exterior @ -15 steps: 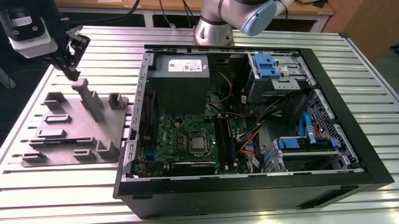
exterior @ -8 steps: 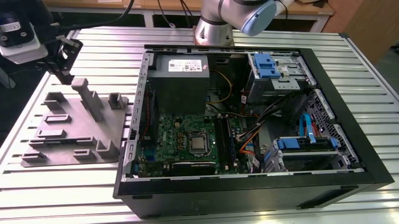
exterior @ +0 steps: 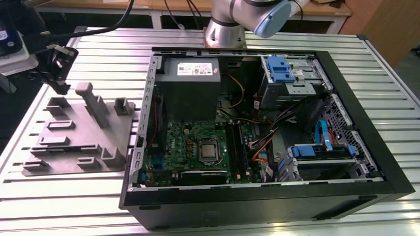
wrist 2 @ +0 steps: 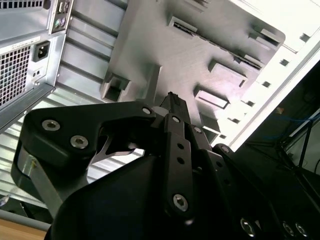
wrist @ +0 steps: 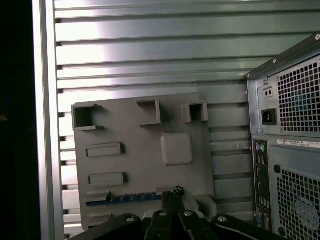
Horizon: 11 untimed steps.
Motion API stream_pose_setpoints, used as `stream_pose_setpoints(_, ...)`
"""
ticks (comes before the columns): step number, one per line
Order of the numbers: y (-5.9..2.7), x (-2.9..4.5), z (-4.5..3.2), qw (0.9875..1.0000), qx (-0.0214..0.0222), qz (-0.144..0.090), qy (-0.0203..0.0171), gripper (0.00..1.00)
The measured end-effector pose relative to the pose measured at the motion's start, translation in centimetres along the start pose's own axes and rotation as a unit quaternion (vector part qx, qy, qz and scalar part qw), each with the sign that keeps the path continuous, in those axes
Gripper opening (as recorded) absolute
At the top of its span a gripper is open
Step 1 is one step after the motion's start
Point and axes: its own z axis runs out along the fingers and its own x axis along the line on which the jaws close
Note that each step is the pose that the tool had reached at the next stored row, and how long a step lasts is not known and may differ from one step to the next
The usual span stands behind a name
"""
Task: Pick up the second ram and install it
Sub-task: 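Reach for the second ram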
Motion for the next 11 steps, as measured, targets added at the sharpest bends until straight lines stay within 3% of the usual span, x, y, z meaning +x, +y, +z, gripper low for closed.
stream_pose_setpoints(11, -1.28, 1.48, 0.7, 1.0, 0.0, 0.0, 0.0, 0.1)
